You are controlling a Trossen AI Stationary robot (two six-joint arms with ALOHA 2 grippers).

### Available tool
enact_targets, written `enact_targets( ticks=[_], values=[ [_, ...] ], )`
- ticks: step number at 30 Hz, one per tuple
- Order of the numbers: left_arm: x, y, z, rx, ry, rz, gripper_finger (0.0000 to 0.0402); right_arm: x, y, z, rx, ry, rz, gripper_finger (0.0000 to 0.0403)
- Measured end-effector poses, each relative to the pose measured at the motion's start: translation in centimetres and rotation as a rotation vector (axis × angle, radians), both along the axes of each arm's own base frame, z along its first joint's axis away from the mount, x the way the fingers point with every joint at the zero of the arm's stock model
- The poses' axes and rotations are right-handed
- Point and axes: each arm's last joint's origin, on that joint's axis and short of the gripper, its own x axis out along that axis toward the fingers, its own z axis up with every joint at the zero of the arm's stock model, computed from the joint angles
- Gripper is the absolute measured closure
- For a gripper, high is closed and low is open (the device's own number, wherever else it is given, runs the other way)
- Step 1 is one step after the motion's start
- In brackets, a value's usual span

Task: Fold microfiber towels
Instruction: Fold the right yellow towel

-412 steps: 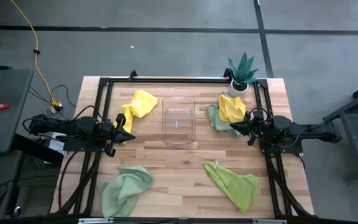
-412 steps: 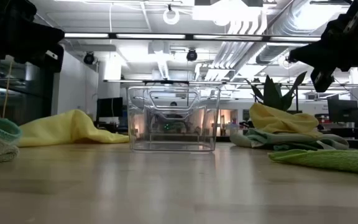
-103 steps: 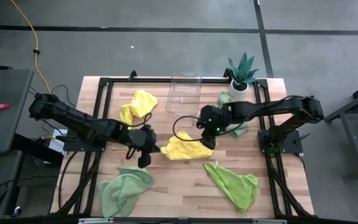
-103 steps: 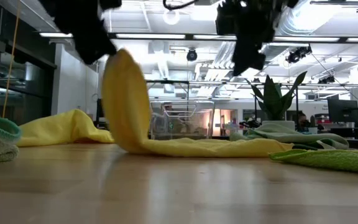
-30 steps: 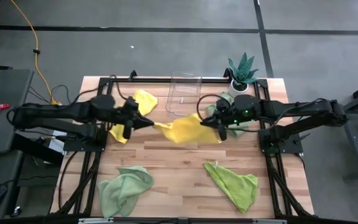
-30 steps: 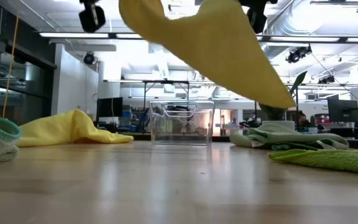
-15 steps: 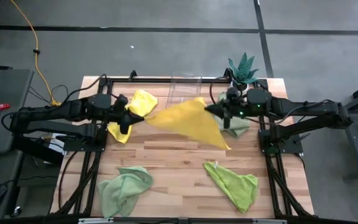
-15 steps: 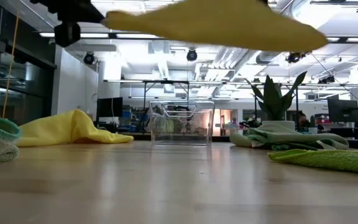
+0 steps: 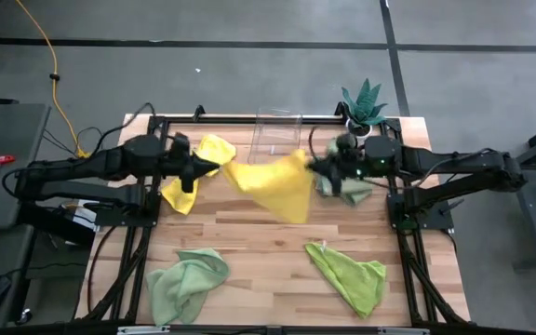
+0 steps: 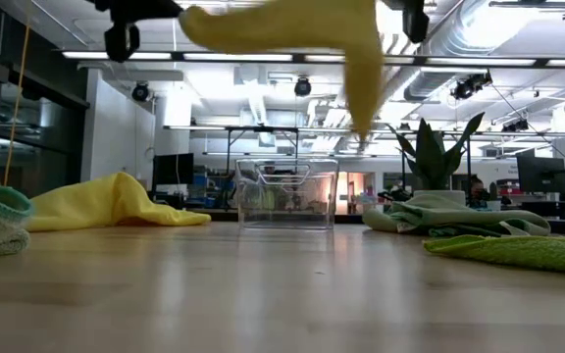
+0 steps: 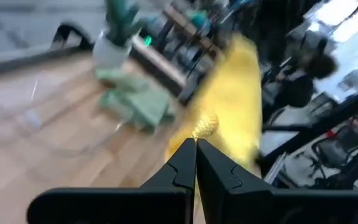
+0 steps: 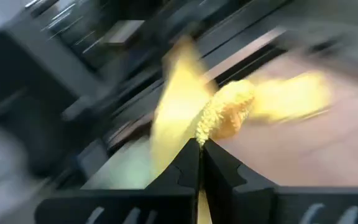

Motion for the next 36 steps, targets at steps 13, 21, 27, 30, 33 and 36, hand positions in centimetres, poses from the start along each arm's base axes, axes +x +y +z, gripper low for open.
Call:
enact_targets(
  ticks=[13, 21, 27, 30, 33, 36],
  values=[
    [1.5, -0.8, -1.3, -0.083, 0.085, -0.142, 0.0401, 0.8, 0.6, -2.7, 0.154, 0.214, 0.242, 0.0403],
    [2.0, -0.8, -2.2, -0.106, 0.161, -0.155, 0.0401, 3.0, 1.3, -5.9, 0.099, 0.385, 0.150, 0.0403],
    [2.2, -0.7, -2.2, -0.089, 0.148, -0.160, 0.0401, 3.7, 1.2, -6.0, 0.013, 0.361, 0.144, 0.0403],
    [1.9, -0.7, -1.5, -0.023, 0.101, -0.176, 0.0401, 3.3, 0.9, -4.4, -0.080, 0.334, 0.116, 0.0403],
    [1.5, -0.5, -1.0, 0.046, 0.068, -0.182, 0.0401, 2.8, 0.4, -2.6, -0.158, 0.320, 0.107, 0.0403],
    [1.0, -0.3, -0.6, 0.131, 0.057, -0.188, 0.0401, 2.6, 0.0, -1.4, -0.226, 0.313, 0.103, 0.0403]
  ],
)
